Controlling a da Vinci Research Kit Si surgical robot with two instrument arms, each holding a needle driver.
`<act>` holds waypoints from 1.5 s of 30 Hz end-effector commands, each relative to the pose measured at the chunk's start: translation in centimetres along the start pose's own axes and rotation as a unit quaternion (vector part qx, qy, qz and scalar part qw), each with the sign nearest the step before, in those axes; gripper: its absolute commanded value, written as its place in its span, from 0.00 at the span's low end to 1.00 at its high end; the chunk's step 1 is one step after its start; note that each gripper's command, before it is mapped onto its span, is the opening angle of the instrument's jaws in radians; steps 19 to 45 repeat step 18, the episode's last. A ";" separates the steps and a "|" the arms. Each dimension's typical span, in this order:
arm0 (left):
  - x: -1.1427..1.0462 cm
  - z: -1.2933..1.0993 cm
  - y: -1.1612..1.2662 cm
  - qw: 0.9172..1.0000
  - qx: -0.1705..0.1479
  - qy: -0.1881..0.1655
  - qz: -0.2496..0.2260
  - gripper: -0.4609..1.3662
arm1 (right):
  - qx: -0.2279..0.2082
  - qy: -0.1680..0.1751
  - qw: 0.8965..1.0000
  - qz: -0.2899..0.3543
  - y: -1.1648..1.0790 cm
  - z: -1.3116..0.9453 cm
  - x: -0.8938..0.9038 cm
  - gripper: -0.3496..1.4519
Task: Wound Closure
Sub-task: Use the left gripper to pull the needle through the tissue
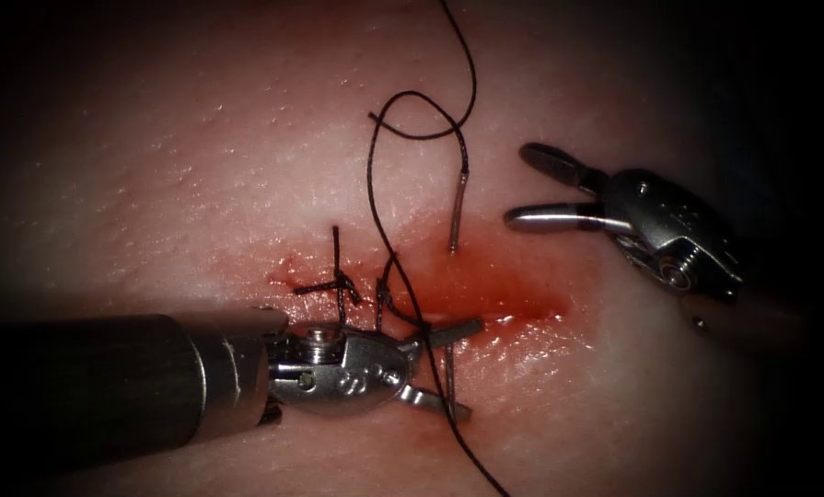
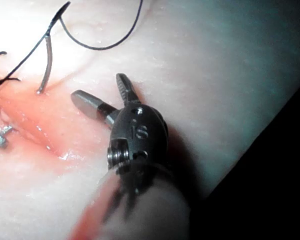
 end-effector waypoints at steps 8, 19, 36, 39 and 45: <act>0.00 -0.05 -0.06 1.000 -0.020 0.022 -0.008 0.06 | 0.000 0.000 1.000 0.003 0.00 0.00 0.00 0.83; 0.00 -0.06 -0.05 0.999 -0.025 0.025 -0.006 0.06 | 0.001 0.000 1.000 0.003 -0.01 0.00 0.00 0.83; 0.00 -0.06 -0.05 0.999 -0.025 0.025 -0.006 0.06 | 0.001 0.000 1.000 0.003 -0.01 0.00 0.00 0.83; 0.00 -0.06 -0.05 0.999 -0.025 0.025 -0.006 0.06 | 0.001 0.000 1.000 0.003 -0.01 0.00 0.00 0.83; 0.00 -0.06 -0.05 0.999 -0.025 0.025 -0.006 0.06 | 0.001 0.000 1.000 0.003 -0.01 0.00 0.00 0.83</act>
